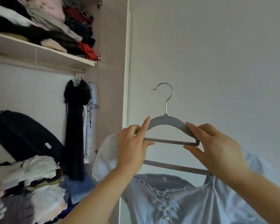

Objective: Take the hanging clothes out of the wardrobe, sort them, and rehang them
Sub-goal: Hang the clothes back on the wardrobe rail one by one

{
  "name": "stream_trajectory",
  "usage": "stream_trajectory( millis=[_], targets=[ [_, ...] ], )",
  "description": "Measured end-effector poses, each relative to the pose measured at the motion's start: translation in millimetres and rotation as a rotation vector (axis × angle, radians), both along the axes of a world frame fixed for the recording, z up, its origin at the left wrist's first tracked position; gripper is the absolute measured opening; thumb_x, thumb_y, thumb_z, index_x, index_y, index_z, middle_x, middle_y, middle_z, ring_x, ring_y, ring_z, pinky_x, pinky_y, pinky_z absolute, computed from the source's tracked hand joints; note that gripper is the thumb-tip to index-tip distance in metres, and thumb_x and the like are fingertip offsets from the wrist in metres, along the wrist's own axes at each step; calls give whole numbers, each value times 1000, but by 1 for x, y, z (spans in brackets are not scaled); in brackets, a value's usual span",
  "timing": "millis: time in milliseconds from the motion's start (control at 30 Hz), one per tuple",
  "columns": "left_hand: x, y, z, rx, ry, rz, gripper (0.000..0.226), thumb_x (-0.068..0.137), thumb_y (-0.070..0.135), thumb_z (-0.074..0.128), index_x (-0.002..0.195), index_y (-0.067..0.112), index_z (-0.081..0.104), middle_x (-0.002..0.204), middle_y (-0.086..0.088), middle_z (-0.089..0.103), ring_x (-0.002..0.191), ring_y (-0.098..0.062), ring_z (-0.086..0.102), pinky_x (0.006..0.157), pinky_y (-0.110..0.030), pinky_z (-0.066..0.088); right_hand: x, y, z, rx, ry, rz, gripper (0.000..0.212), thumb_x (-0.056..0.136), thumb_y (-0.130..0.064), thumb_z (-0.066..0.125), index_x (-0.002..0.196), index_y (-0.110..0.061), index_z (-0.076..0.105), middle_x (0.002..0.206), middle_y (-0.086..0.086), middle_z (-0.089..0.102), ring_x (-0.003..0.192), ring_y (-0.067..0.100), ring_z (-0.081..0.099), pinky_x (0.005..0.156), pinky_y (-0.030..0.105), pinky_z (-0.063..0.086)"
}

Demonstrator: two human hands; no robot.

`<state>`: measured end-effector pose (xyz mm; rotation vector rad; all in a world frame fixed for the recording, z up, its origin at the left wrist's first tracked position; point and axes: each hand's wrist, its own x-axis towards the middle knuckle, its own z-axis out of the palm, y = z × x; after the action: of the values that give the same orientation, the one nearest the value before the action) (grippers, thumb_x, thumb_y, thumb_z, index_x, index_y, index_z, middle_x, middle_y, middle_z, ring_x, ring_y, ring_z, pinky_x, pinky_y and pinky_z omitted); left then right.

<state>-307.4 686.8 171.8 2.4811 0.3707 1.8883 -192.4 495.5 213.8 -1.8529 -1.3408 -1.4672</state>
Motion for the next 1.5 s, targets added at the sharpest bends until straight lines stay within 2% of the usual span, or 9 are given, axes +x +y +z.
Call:
stream_trajectory(
  millis=[233, 500, 667, 833, 933, 1033, 1267, 1400, 1500],
  targets=[
    [-22, 128, 13, 50, 15, 197, 71, 73, 27, 61, 139, 26, 32, 86, -1, 53, 78, -23, 53, 78, -38, 46, 17, 146, 3, -45, -58, 163, 60, 55, -24, 88, 110, -10, 68, 73, 1, 61, 42, 20, 55, 29, 20, 31],
    [-27, 249, 28, 93, 30, 487, 83, 72, 14, 77, 140, 24, 31, 90, -1, 54, 86, -10, 37, 89, -53, 46, 56, 298, 11, -102, -121, 367, 64, 56, -28, 86, 113, -9, 67, 73, 0, 60, 40, 21, 54, 27, 21, 32],
    [-39, 316, 50, 70, 105, 647, 71, 75, 11, 73, 139, 21, 44, 92, -4, 59, 83, -23, 54, 86, -57, 46, 62, 393, 29, -111, -109, 496, 60, 62, -35, 81, 116, -13, 66, 66, -1, 56, 35, 20, 49, 38, 11, 17],
    [-52, 393, 62, 55, 95, 748, 70, 76, 11, 75, 138, 23, 45, 93, -5, 60, 81, -24, 53, 84, -54, 48, 53, 484, 39, -127, -61, 556, 56, 65, -40, 78, 114, -17, 67, 67, -1, 58, 35, 22, 50, 32, 17, 27],
    [-62, 446, 63, 44, 69, 762, 67, 79, 16, 72, 139, 24, 43, 97, -7, 61, 84, -26, 54, 86, -52, 46, 46, 542, 43, -128, -38, 595, 51, 74, -49, 61, 117, -21, 65, 66, -2, 56, 35, 22, 49, 41, 11, 15],
    [-72, 502, 61, 2, 23, 735, 65, 82, 19, 68, 140, 26, 39, 104, -8, 59, 93, -26, 52, 91, -42, 42, 34, 602, 45, -96, -72, 602, 50, 70, -49, 66, 113, -22, 68, 64, -2, 54, 33, 22, 48, 45, 7, 11],
    [-88, 644, 81, -63, -17, 644, 69, 87, 20, 63, 134, 39, 15, 113, -3, 54, 103, -21, 48, 94, -30, 36, 14, 743, 75, -97, -130, 549, 52, 63, -43, 77, 108, -20, 71, 64, -1, 55, 31, 20, 46, 44, 7, 12],
    [-82, 717, 100, -88, -44, 616, 68, 89, 20, 61, 140, 38, 18, 116, 0, 52, 105, -17, 45, 89, -20, 28, 15, 811, 95, -108, -86, 506, 48, 70, -48, 73, 113, -27, 67, 68, -1, 55, 38, 23, 51, 43, 10, 14],
    [-73, 769, 110, -120, -8, 627, 63, 92, 21, 57, 145, 32, 25, 120, 1, 52, 109, -17, 44, 96, -26, 32, 22, 863, 106, -81, -99, 525, 44, 70, -46, 73, 108, -25, 70, 66, 0, 54, 37, 23, 50, 42, 11, 19]
  ],
)
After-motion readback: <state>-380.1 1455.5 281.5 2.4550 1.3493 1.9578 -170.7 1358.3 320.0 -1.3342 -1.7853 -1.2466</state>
